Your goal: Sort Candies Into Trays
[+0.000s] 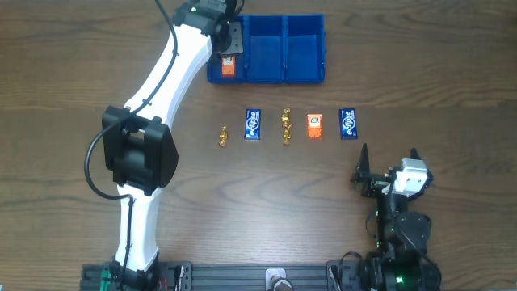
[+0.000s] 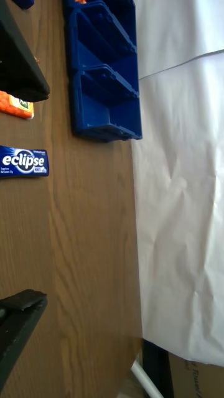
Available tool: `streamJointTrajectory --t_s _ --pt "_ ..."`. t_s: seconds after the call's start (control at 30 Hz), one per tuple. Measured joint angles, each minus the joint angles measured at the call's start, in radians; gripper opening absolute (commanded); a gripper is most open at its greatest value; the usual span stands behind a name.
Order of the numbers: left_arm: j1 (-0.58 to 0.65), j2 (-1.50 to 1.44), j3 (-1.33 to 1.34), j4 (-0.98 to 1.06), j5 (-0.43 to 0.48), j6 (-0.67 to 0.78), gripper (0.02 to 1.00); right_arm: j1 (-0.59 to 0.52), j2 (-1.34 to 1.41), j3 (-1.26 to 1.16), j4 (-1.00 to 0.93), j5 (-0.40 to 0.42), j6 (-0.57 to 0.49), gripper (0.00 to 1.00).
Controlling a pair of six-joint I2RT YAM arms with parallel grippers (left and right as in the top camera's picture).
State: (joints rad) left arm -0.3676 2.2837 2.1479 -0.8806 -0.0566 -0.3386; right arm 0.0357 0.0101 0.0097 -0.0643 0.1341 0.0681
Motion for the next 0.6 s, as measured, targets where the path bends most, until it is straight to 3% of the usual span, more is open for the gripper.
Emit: streamJointTrajectory --t_s 0.43,0.57,0.6 --pt "-0.001 0.000 0.000 -0.033 0.003 0.026 0.264 0.000 0.000 0.000 0.000 0.000 0.000 1.000" --pt "-0.001 0.000 0.000 -0.033 0.002 0.051 0.312 0.000 0.000 0.000 0.000 0.000 0.000 1.000" --pt "-0.001 0.000 0.000 -0.032 0.002 0.052 0.380 0.000 0.000 0.000 0.000 0.000 0.000 1.000"
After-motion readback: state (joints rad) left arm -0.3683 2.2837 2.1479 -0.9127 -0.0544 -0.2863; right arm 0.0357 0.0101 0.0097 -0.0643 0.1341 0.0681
